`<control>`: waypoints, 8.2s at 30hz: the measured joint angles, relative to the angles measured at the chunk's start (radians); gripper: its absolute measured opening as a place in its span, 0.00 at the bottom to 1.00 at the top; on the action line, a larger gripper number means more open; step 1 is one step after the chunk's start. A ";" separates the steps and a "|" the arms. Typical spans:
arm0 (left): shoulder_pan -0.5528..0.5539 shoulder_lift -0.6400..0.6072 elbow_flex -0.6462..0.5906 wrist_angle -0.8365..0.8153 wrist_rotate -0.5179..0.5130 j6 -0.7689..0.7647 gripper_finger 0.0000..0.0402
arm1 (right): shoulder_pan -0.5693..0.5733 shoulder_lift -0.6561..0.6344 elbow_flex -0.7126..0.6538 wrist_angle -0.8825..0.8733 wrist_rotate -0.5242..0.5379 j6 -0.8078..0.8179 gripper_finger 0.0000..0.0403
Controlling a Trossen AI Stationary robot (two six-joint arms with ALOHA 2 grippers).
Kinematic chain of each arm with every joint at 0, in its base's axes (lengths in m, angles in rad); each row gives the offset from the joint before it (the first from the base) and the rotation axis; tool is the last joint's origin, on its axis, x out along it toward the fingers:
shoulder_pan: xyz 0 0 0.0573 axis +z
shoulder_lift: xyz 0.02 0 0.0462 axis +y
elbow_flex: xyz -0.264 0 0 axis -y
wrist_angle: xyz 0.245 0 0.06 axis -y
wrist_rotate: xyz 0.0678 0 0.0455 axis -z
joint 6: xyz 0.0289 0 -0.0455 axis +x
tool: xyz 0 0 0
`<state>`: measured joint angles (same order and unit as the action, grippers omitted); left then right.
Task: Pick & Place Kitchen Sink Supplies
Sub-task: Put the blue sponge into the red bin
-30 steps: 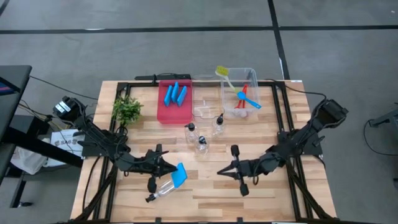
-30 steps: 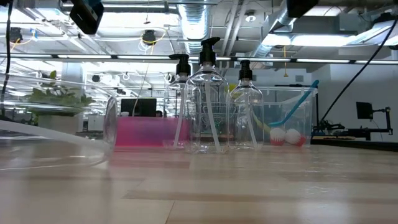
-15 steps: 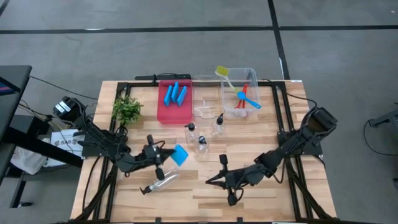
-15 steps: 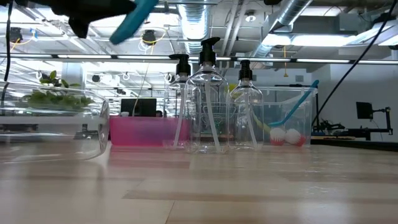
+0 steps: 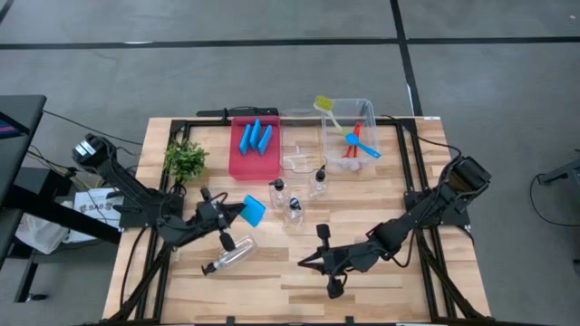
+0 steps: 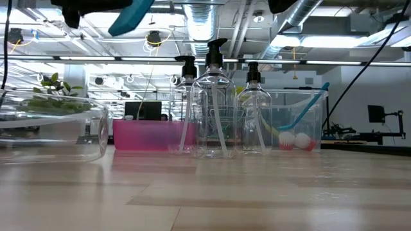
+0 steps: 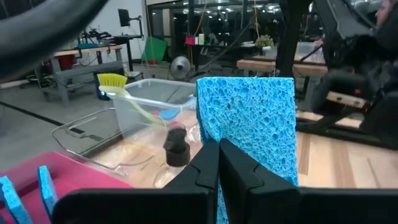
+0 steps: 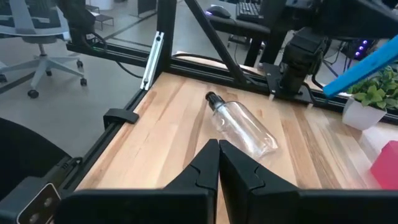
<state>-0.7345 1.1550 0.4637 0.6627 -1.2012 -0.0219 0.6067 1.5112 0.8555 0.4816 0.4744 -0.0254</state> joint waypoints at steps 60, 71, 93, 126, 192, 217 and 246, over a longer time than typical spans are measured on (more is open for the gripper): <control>0.360 -0.058 0.181 -0.161 -0.101 0.627 0.02 | -0.024 0.000 0.000 -0.011 0.001 0.000 0.01; 0.147 -0.117 0.182 -0.166 0.386 0.352 0.02 | -0.041 -0.001 0.000 0.079 0.003 0.000 0.08; 0.133 0.214 0.182 -0.091 0.394 0.197 0.02 | -0.046 -0.001 0.000 0.217 0.043 0.030 0.64; 0.119 0.231 0.170 -0.001 0.464 0.171 0.02 | -0.058 -0.018 0.000 0.084 0.140 0.161 0.65; 0.176 0.221 0.204 -0.097 0.888 -0.226 0.29 | -0.106 0.066 -0.001 0.258 0.179 0.173 0.01; 0.178 0.220 0.204 -0.124 0.870 -0.224 0.32 | -0.102 0.064 -0.001 0.257 -0.001 0.191 0.02; 0.179 0.175 0.156 -0.137 0.932 -0.196 0.32 | -0.111 0.049 0.040 0.136 -0.083 0.254 0.02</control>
<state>-0.5551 1.3295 0.6193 0.5253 -0.2688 -0.2179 0.4958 1.5605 0.8959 0.6180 0.3915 0.2283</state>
